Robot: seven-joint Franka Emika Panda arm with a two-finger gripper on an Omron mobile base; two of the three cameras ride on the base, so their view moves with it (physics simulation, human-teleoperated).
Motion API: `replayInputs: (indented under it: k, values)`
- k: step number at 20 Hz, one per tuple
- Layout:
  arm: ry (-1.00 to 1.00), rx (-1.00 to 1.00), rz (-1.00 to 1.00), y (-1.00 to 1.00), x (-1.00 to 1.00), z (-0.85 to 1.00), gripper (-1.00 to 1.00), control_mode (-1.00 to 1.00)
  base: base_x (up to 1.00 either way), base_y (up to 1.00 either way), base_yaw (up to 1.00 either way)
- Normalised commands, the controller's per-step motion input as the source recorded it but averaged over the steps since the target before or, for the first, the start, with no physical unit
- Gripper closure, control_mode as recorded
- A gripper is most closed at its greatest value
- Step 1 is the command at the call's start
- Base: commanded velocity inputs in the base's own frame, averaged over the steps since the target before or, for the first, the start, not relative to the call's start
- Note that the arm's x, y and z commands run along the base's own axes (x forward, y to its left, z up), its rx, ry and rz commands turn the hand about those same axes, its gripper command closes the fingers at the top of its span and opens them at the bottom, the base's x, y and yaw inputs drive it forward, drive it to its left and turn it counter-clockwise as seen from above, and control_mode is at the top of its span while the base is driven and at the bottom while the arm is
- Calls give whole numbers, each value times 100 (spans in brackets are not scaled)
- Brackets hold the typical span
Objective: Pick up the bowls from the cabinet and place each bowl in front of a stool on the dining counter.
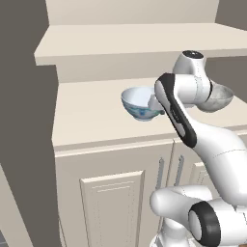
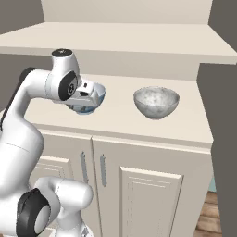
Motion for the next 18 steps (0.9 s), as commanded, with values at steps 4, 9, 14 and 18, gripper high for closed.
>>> replayInputs:
  k: [4, 9, 14, 18]
  values:
    - [0, 0, 0, 10, 0, 0, -100, -100, 0, 0, 0]
    - [0, -9, 0, 25, 0, -7, -100, -100, 0, 0, 0]
    - [-6, -19, 3, 22, 0, -1, -100, -100, 0, 0, 0]
    - [-17, -17, 8, 26, 0, 0, -100, -100, 0, 0, 0]
